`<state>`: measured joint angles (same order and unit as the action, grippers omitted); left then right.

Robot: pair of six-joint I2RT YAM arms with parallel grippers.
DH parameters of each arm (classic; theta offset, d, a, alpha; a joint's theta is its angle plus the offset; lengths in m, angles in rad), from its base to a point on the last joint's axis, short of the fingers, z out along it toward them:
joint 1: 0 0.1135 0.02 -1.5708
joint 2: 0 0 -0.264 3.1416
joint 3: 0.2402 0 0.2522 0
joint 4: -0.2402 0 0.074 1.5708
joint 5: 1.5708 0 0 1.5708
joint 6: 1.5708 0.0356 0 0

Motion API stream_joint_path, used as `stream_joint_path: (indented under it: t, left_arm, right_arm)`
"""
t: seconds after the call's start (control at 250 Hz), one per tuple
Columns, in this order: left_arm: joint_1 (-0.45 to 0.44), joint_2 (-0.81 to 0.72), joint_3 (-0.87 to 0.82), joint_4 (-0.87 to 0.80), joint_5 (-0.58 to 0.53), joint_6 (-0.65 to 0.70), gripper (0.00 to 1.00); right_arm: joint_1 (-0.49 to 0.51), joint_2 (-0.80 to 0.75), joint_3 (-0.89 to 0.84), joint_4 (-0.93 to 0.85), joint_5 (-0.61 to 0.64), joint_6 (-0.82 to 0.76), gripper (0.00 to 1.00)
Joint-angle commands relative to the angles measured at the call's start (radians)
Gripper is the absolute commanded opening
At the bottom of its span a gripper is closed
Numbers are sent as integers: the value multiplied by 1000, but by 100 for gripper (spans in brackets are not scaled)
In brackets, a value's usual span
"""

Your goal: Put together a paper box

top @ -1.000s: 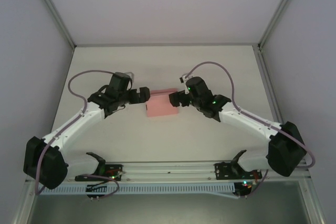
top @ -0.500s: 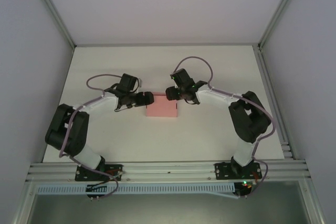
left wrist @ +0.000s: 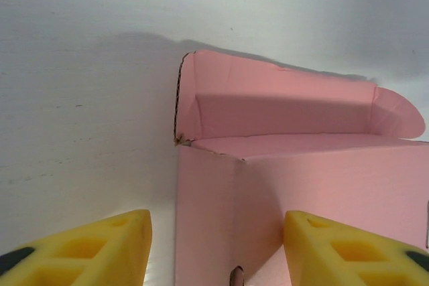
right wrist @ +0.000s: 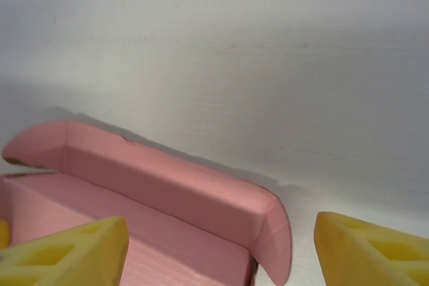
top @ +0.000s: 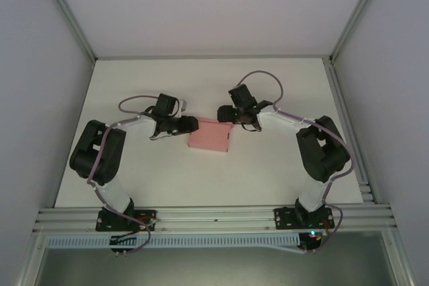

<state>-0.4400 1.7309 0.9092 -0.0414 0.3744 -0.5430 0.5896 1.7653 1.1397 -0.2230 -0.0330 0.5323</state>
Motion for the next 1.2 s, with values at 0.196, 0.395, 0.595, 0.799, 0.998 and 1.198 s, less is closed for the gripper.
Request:
stream_joint_path:
  t: [0.196, 0.395, 0.595, 0.799, 0.998, 1.198]
  left_arm:
    - [3, 49, -105, 45, 102, -15, 38]
    - [24, 59, -155, 75, 107, -28, 19]
    - [59, 59, -217, 167, 176, -69, 15]
    - [75, 47, -243, 180, 177, -58, 14]
    - [83, 59, -242, 179, 178, -52, 13]
    - [84, 65, -248, 187, 179, -54, 12]
  right_arm:
    - [-36, -56, -156, 117, -218, 192, 77]
    - [-35, -93, -268, 330, -407, 307, 78]
    - [-33, -151, -299, 290, -421, 329, 79]
    - [-32, -145, -326, 227, -379, 337, 82]
    - [-2, -119, -317, 203, -356, 345, 84]
    - [19, -63, -321, 293, -410, 381, 84]
